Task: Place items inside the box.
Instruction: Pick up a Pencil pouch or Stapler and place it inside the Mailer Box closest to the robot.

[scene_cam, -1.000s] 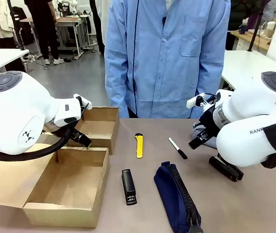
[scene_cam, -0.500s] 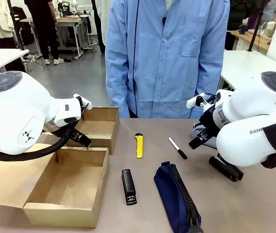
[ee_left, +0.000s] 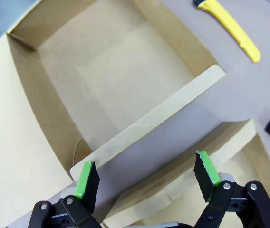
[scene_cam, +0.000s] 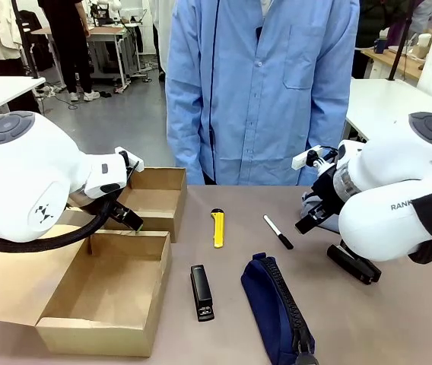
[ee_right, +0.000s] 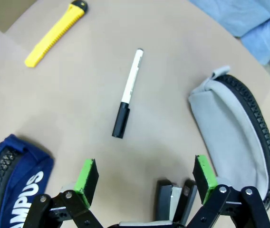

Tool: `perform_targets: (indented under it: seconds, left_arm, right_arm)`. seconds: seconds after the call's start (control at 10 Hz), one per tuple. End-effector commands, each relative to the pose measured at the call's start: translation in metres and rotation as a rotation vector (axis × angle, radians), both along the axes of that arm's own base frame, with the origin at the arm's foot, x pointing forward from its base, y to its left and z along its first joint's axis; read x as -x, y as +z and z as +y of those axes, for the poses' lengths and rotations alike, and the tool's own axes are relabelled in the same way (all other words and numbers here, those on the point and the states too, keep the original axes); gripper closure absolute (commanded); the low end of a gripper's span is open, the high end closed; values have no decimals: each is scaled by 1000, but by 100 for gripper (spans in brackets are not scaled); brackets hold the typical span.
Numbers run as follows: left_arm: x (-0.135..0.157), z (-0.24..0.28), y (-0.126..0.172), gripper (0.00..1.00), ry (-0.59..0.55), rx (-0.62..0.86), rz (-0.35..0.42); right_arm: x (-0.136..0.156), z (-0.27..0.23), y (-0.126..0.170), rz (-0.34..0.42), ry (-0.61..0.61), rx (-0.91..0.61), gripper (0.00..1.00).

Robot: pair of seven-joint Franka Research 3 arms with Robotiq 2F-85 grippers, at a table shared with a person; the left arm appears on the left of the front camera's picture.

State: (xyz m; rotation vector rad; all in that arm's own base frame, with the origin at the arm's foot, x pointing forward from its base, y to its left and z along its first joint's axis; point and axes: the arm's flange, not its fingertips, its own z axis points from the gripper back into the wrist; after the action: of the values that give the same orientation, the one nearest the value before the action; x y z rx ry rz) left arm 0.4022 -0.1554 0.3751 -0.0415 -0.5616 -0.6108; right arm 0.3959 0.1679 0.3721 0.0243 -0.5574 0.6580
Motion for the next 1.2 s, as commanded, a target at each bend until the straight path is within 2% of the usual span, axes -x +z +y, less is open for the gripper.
perform_targets:
  seconds: [0.0, 0.1, 0.2, 0.4, 0.5, 0.6, 0.8, 0.9, 1.0, 1.1]
  left_arm:
    - [23, 5, 41, 0, -34, 98, 11]
    - [42, 6, 74, 0, 26, 126, 48]
    - [64, 10, 108, 0, 186, 136, 115]
    - [104, 45, 154, 0, 102, 314, 198]
    - [122, 81, 169, 0, 29, 471, 228]
    - [131, 135, 177, 0, 62, 655, 226]
    - [143, 241, 164, 0, 230, 1017, 185]
    - [148, 287, 141, 0, 247, 1210, 173]
    - [154, 311, 118, 0, 288, 1341, 163]
    - [155, 318, 90, 0, 362, 1403, 176]
  right_arm:
    - [11, 2, 45, 47, -91, -6, 0]
    - [22, -3, 69, 69, -126, -32, 0]
    - [48, -15, 107, 100, -144, -92, 0]
    - [93, -65, 165, 168, -187, -360, 0]
    - [113, -106, 181, 168, -235, -522, 0]
    - [122, -165, 188, 213, -307, -752, 0]
    - [126, -256, 167, 311, -415, -1060, 0]
    - [125, -296, 144, 336, -414, -1153, 0]
    - [124, -324, 123, 357, -443, -1233, 0]
    - [125, -349, 105, 352, -487, -1343, 0]
